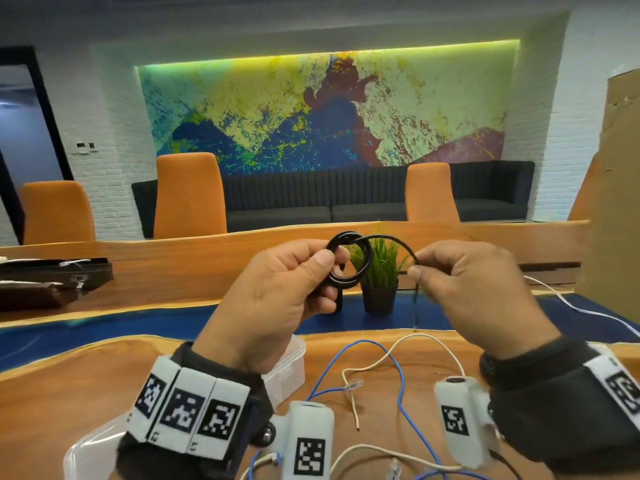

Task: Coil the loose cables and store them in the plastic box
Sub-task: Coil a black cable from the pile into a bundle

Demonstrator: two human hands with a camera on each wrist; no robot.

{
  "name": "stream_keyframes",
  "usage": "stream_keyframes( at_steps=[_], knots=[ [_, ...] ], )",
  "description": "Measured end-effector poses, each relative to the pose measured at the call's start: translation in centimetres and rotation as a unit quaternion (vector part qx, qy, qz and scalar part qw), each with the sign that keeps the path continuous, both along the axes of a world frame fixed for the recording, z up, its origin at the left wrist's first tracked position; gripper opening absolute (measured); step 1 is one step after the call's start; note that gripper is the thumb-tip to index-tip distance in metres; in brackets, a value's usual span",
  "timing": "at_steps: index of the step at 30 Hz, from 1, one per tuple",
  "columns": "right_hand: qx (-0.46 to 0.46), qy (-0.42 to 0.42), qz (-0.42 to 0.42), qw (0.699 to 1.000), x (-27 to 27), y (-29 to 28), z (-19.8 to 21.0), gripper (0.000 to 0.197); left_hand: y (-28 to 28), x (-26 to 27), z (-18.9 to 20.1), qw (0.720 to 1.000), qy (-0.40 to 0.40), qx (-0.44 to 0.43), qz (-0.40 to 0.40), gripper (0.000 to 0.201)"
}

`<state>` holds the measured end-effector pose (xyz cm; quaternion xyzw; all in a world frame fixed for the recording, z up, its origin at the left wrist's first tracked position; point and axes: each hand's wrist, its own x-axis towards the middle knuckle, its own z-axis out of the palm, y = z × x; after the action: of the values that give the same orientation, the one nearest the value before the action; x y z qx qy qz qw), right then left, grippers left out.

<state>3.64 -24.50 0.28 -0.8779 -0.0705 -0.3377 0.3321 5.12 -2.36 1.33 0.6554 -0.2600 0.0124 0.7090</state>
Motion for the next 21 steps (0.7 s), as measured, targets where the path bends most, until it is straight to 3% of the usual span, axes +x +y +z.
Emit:
stream_keyframes(
  at_steps=[3,6,9,17,21],
  knots=[
    [0.174,0.005,0.080,0.981,-0.4,1.1,0.3,0.011,-0.2,-0.4,0.0,0.998,-0.056,0.026,0.011,0.027],
    [0.400,-0.008,0.156,0.903,-0.9,1.8,1.0,0.008,-0.3,-0.7,0.1,0.991,-0.116,0.063,0.037,0.028],
    [0.529,0.000,0.206,0.823,-0.9,2.3,1.1,0.010,-0.6,-0.9,-0.1,0.984,-0.144,0.090,0.048,0.029],
    [0.662,0.049,0.295,0.687,-0.6,4.0,0.9,0.010,-1.0,-0.8,-0.3,0.979,-0.167,0.107,0.043,0.027],
    [0.580,0.204,0.355,0.704,-1.4,4.2,0.7,0.012,-1.2,-0.5,-0.4,0.975,-0.195,0.062,0.086,0.021]
  ],
)
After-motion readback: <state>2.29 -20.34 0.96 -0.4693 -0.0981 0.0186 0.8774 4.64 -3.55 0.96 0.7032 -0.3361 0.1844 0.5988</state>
